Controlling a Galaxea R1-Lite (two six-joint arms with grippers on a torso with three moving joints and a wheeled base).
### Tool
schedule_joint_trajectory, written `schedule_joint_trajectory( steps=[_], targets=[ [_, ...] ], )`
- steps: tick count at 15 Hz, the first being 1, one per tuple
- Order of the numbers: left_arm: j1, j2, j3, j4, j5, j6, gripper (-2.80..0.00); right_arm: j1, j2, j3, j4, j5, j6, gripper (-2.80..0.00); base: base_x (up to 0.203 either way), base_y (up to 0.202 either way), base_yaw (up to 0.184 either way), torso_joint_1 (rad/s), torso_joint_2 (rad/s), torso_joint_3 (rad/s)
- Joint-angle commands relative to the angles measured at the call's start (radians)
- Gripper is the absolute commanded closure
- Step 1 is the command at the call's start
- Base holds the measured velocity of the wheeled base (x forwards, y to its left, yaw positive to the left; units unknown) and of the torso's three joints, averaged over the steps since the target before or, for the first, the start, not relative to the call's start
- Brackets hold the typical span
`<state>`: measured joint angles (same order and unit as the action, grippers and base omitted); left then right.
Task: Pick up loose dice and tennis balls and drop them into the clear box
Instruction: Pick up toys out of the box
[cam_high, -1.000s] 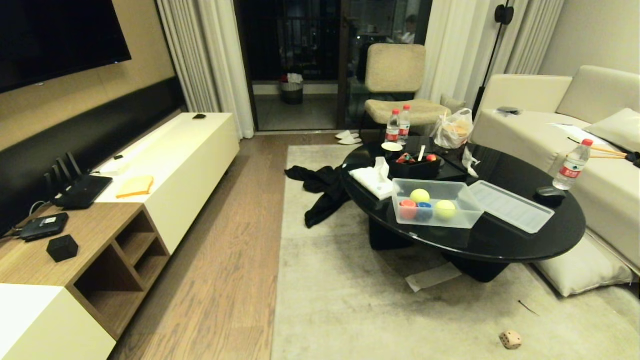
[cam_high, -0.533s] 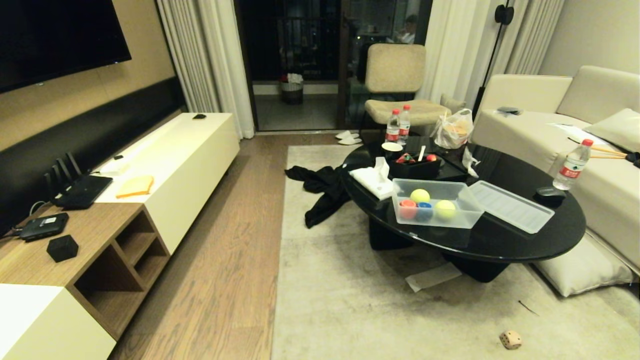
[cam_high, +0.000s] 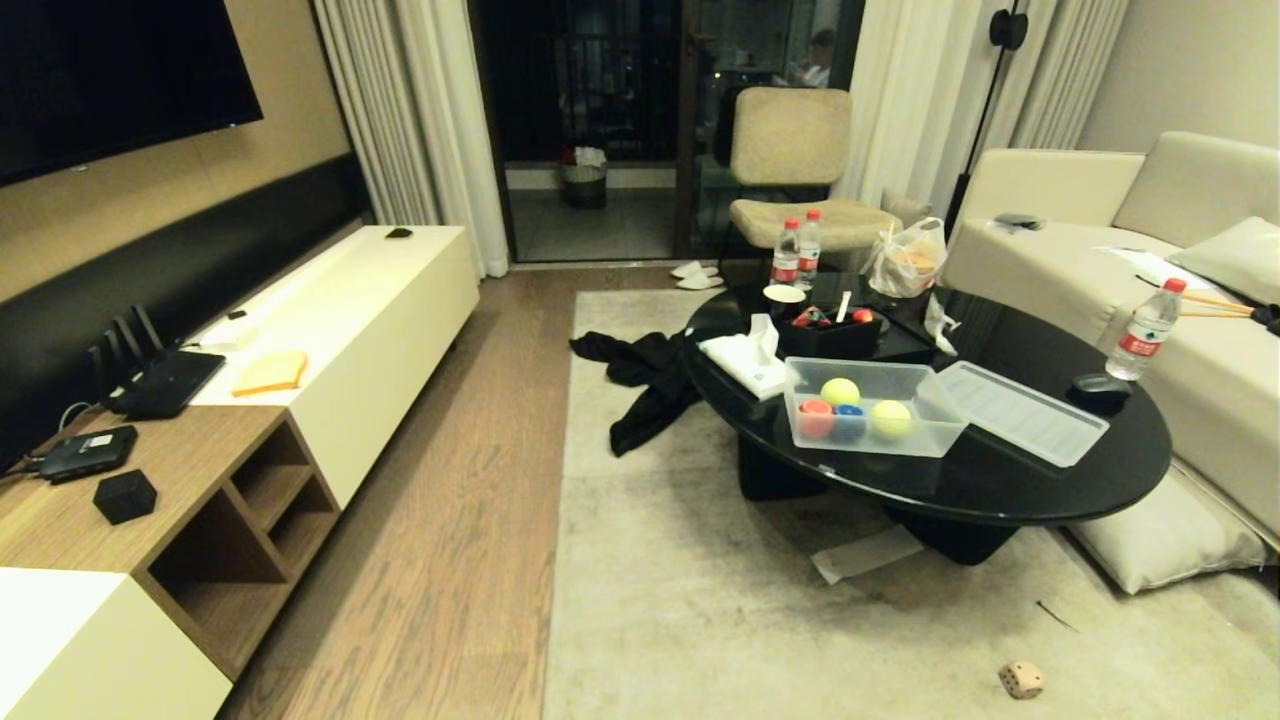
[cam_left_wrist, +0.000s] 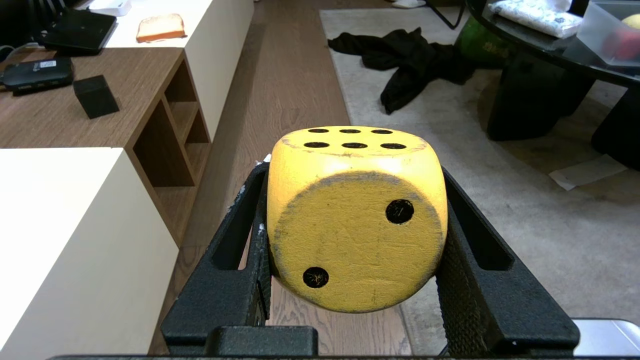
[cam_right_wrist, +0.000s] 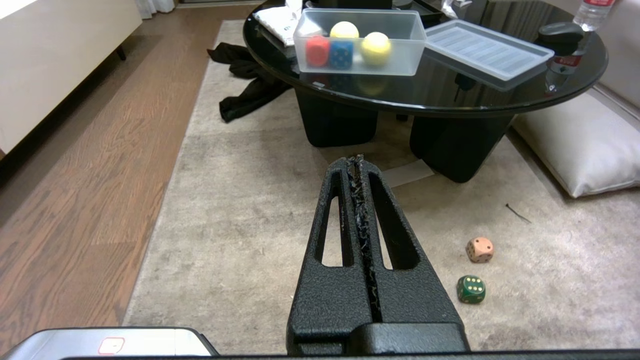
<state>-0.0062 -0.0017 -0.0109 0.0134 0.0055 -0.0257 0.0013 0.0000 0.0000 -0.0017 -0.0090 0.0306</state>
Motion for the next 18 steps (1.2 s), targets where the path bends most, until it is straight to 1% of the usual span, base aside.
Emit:
schedule_joint_trajectory(
  steps=[1,18],
  targets=[
    [0.0,0.002,0.0,0.0,0.001,0.0,0.0,0.0,0.002,0.0,0.0,0.0,0.0,0.0,0.0,0.0,0.0,0.0,0.0,0.0],
    [0.0,0.002,0.0,0.0,0.001,0.0,0.0,0.0,0.002,0.0,-0.001,0.0,0.0,0.0,0.0,0.0,0.0,0.0,0.0,0.0]
  ],
)
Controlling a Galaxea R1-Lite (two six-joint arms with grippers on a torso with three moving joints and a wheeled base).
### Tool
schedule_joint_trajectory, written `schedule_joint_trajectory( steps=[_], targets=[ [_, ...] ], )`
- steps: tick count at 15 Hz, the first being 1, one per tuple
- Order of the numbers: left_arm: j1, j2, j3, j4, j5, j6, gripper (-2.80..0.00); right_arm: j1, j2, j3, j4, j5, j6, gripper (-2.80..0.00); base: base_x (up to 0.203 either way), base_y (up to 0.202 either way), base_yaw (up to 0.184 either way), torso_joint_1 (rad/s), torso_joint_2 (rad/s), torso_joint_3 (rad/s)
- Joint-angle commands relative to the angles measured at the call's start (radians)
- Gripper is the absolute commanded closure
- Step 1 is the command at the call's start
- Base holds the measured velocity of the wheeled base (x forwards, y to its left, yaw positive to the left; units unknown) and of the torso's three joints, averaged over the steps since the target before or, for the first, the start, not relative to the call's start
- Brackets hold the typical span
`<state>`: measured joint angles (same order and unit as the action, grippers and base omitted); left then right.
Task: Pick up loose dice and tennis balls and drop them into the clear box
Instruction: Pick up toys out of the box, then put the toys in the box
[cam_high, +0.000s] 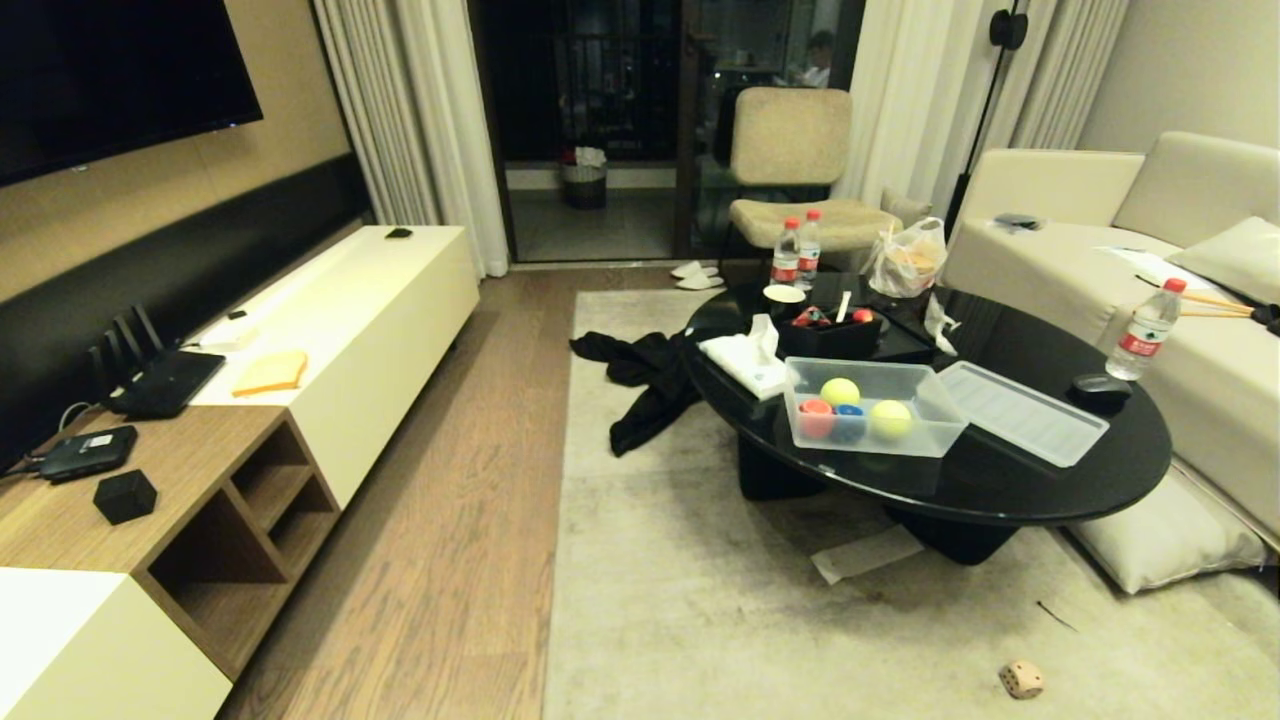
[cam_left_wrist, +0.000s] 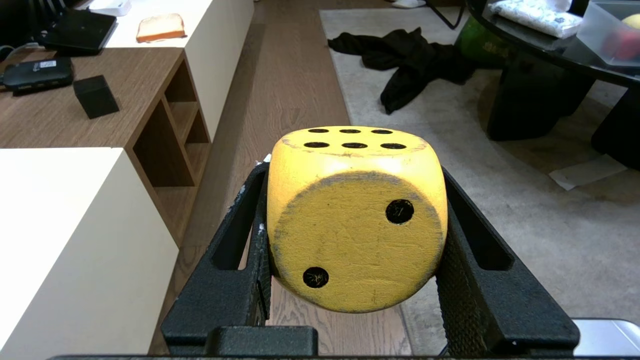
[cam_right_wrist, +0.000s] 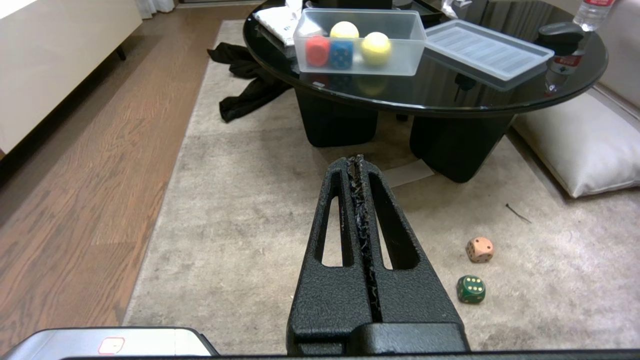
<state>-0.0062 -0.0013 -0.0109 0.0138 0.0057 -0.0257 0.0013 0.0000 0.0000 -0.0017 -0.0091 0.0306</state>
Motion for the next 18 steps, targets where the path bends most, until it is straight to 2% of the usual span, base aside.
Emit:
schedule_joint_trajectory(
  steps=[1,8,18],
  targets=[
    [0.0,0.001,0.0,0.0,0.0,0.0,0.0,0.0,0.002,0.0,-0.001,0.0,0.0,0.0,0.0,0.0,0.0,0.0,0.0,0.0],
    [0.0,0.001,0.0,0.0,0.0,0.0,0.0,0.0,0.0,0.0,-0.001,0.0,0.0,0.0,0.0,-0.012,0.001,0.001,0.0,0.0],
    [0.0,0.001,0.0,0.0,0.0,0.0,0.0,0.0,0.002,0.0,-0.001,0.0,0.0,0.0,0.0,-0.192,0.01,0.002,0.0,0.004]
  ],
)
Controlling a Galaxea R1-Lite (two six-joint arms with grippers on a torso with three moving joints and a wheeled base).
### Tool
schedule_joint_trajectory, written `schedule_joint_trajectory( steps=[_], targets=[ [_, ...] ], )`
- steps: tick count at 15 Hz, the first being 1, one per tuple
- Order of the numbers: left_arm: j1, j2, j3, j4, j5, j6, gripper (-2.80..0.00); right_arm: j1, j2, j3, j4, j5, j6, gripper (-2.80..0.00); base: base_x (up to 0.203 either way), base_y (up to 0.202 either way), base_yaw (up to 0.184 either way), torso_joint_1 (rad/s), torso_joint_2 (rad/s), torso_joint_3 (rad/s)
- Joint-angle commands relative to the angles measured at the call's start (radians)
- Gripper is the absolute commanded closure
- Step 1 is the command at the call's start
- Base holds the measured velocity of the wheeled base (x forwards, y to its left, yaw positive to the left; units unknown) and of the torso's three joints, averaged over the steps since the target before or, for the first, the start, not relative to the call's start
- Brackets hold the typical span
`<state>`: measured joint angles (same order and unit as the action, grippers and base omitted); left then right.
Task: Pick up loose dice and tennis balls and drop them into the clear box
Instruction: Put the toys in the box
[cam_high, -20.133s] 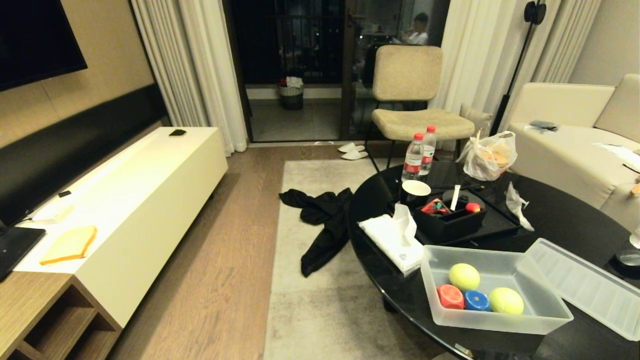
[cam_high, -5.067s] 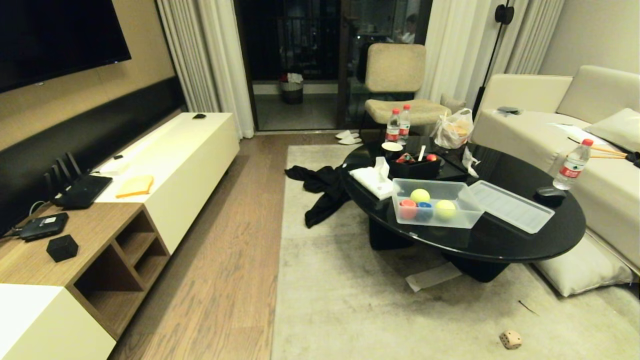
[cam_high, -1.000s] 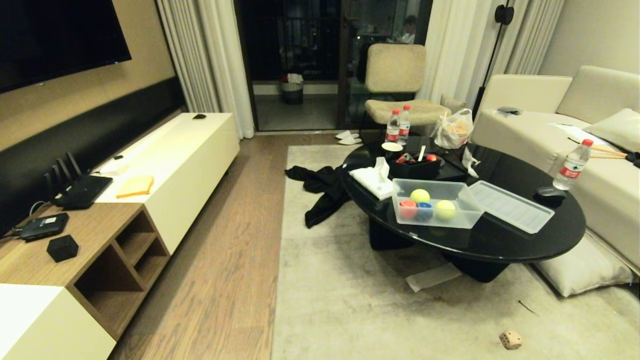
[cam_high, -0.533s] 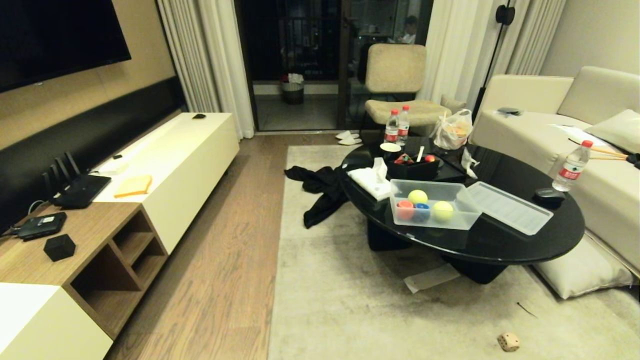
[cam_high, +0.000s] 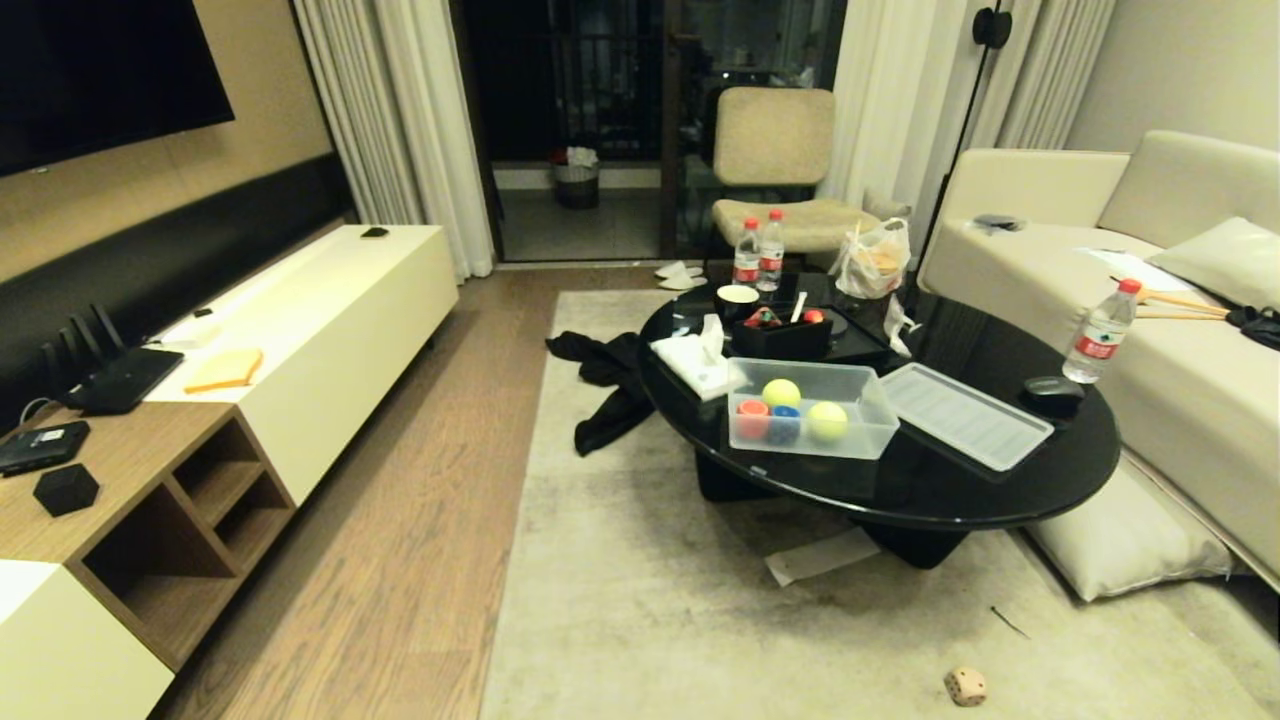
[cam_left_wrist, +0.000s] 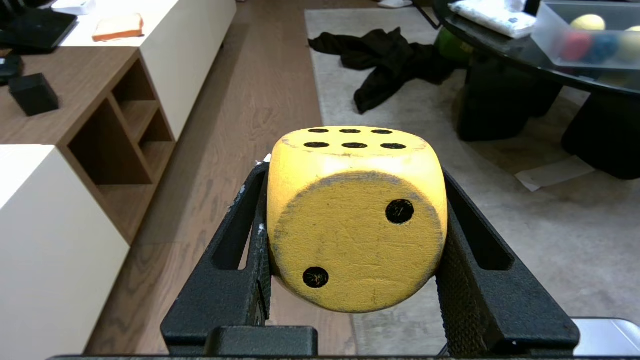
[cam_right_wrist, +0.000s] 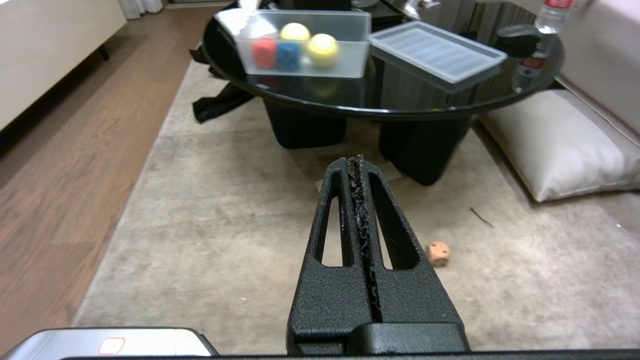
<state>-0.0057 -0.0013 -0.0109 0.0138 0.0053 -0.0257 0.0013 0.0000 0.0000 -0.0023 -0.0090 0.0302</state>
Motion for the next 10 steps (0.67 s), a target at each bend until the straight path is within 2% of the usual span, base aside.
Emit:
schedule_joint_trajectory(
  steps=[1,8,10],
  targets=[
    [0.0,0.001,0.0,0.0,0.001,0.0,0.0,0.0,0.002,0.0,0.001,0.0,0.0,0.0,0.0,-0.18,0.004,-0.001,0.01,0.002],
    [0.0,0.001,0.0,0.002,0.001,0.0,0.0,0.0,0.002,0.0,0.001,0.0,0.0,0.0,0.0,-0.176,0.0,0.001,0.0,0.003],
    [0.0,0.001,0.0,0.002,0.001,0.0,0.0,0.0,0.002,0.0,0.001,0.0,0.0,0.0,0.0,-0.052,-0.004,0.003,0.0,0.002]
  ],
)
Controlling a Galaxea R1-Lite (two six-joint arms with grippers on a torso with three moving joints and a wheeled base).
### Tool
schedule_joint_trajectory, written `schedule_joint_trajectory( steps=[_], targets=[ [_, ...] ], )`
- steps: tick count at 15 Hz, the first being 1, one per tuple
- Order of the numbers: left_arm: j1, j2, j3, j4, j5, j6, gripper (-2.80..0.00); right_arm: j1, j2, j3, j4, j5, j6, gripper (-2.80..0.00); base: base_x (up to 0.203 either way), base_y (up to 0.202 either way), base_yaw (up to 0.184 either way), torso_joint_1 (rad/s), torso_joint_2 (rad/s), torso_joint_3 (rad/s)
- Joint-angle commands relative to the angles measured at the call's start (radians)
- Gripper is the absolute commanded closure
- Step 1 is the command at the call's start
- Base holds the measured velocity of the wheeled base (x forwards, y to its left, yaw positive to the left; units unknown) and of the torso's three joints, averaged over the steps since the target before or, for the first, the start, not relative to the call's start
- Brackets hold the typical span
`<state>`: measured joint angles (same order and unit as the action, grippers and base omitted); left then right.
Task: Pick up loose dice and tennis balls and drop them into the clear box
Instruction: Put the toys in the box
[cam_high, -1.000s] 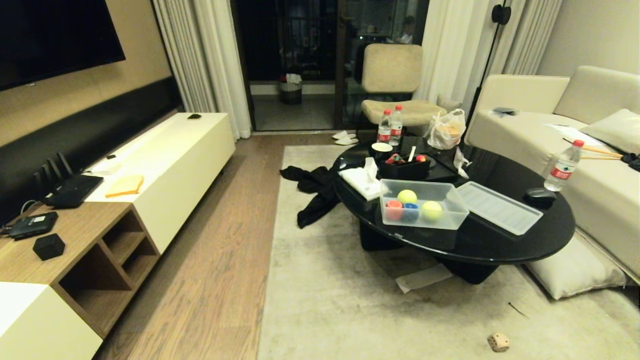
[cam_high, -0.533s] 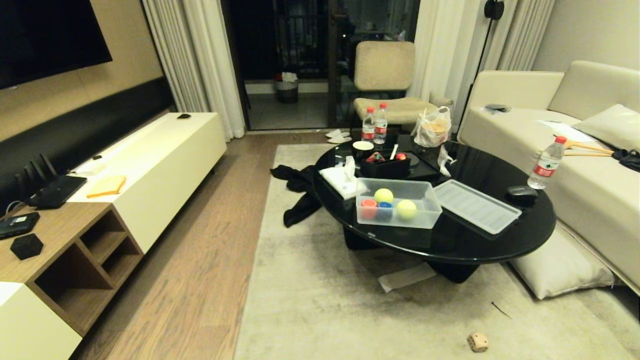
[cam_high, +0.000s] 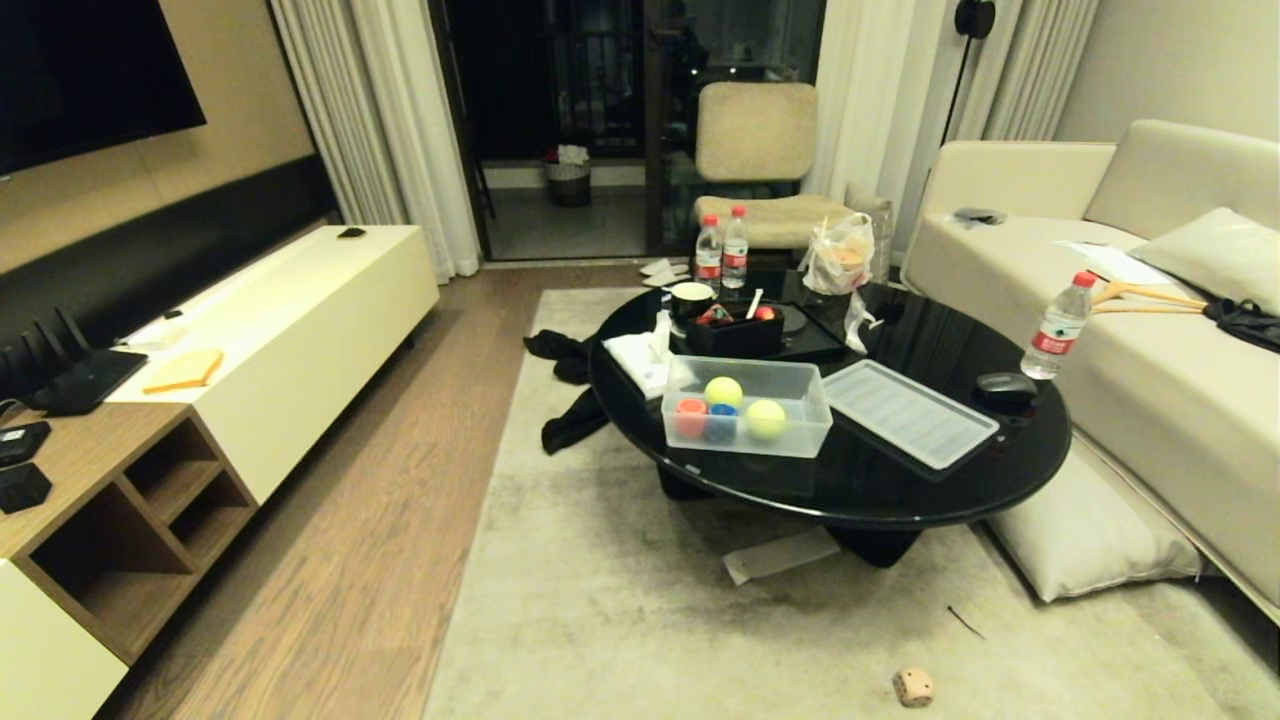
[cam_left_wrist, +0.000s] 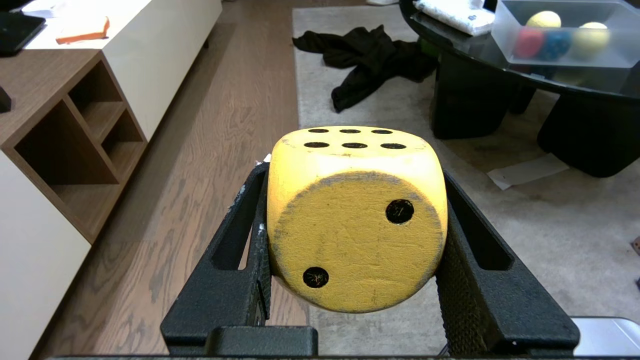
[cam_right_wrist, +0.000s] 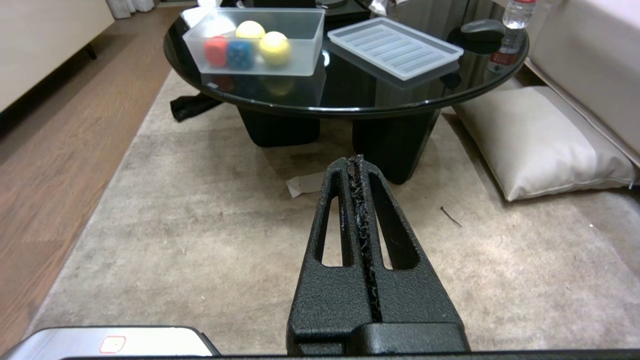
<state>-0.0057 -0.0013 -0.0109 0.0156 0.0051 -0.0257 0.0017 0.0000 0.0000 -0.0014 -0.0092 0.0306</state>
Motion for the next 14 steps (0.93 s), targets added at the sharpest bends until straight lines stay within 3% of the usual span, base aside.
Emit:
schedule_joint_trajectory(
  steps=[1,7,14],
  targets=[
    [0.0,0.001,0.0,0.0,0.001,0.0,0.0,0.0,0.002,0.0,-0.002,0.0,0.0,0.0,0.0,0.0,0.0,0.0,0.0,0.0],
    [0.0,0.001,-0.001,0.001,-0.001,0.001,0.0,0.0,0.002,0.0,-0.002,0.0,0.0,0.0,0.0,0.0,0.0,0.0,0.0,0.0],
    [0.0,0.001,-0.001,0.001,-0.001,0.001,0.0,0.0,0.002,0.0,0.0,0.0,0.0,0.0,0.175,0.0,0.001,0.001,0.0,0.0]
  ],
)
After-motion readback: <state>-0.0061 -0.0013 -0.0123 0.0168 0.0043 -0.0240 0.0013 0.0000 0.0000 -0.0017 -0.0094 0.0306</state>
